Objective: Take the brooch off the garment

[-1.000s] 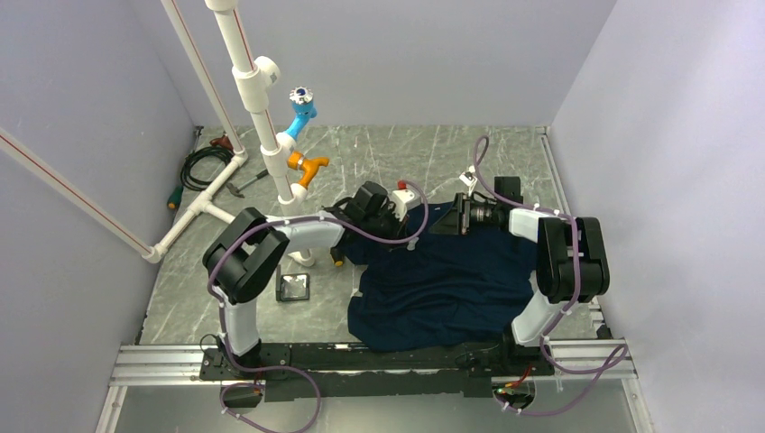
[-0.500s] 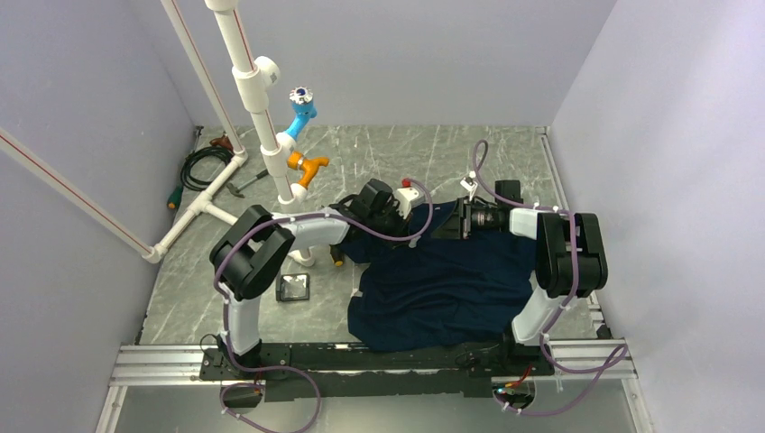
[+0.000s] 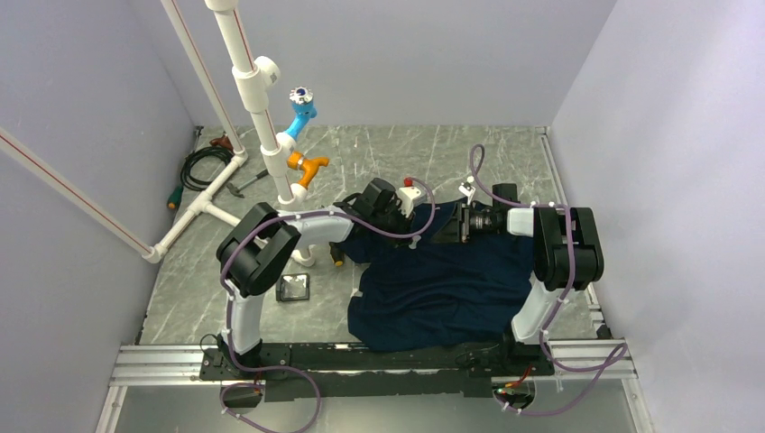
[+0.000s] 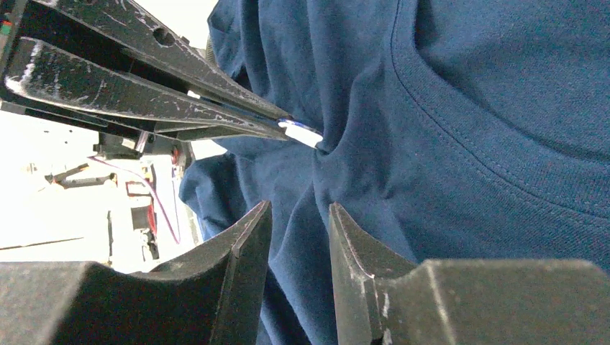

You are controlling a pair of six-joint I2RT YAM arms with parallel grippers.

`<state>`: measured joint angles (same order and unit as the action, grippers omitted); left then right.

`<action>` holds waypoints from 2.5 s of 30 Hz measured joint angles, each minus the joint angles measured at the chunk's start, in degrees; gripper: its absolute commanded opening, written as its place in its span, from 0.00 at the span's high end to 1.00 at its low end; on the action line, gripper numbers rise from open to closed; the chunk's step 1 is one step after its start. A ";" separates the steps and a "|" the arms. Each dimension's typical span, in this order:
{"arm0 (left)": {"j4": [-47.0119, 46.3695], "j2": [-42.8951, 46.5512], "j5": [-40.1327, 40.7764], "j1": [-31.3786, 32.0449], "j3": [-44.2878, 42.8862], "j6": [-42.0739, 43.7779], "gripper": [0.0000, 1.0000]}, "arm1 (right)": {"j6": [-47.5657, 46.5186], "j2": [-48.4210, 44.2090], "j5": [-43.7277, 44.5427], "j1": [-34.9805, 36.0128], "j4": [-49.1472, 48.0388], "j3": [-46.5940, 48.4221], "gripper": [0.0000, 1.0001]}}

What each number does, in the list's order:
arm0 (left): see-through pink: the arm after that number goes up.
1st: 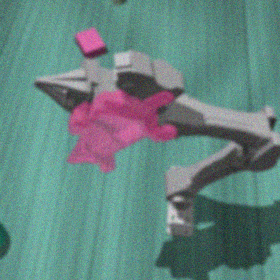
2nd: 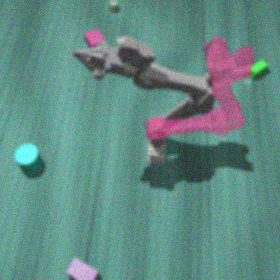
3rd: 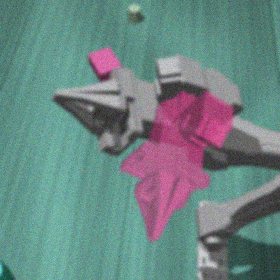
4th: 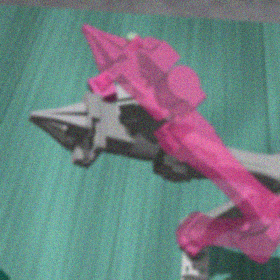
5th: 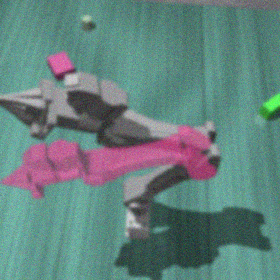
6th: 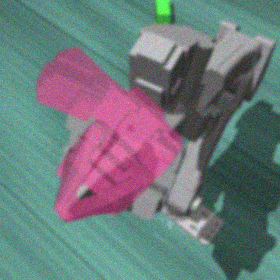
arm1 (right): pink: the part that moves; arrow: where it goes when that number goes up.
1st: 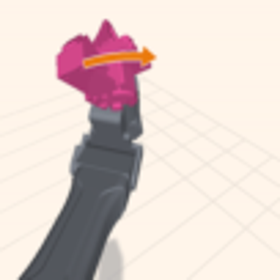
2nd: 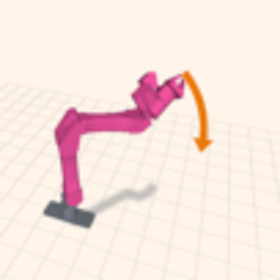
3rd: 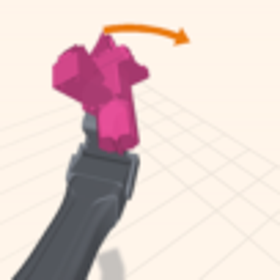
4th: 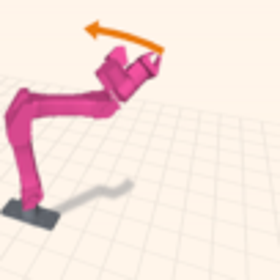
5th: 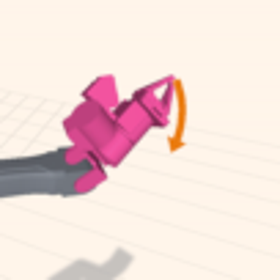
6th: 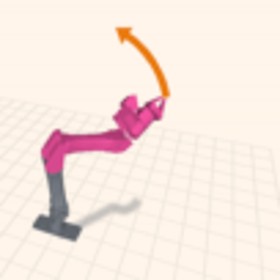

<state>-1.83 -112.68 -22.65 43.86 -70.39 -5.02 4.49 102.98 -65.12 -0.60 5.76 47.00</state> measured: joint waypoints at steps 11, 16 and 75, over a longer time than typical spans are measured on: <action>-0.22 -0.20 -0.17 -0.15 -0.13 2.16 1.00 | -6.01 -2.38 0.00 -1.11 2.23 0.09 0.52; 1.86 1.64 0.72 -0.11 -0.26 7.10 1.00 | -11.50 -5.73 -0.98 -2.71 4.61 0.72 0.52; 11.45 5.92 -20.50 -1.42 -1.57 29.81 1.00 | -0.76 -16.79 -2.97 6.16 -42.29 -20.55 0.62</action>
<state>9.63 -106.76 -43.16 42.44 -71.96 24.80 3.73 86.19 -68.10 5.56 -36.53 26.46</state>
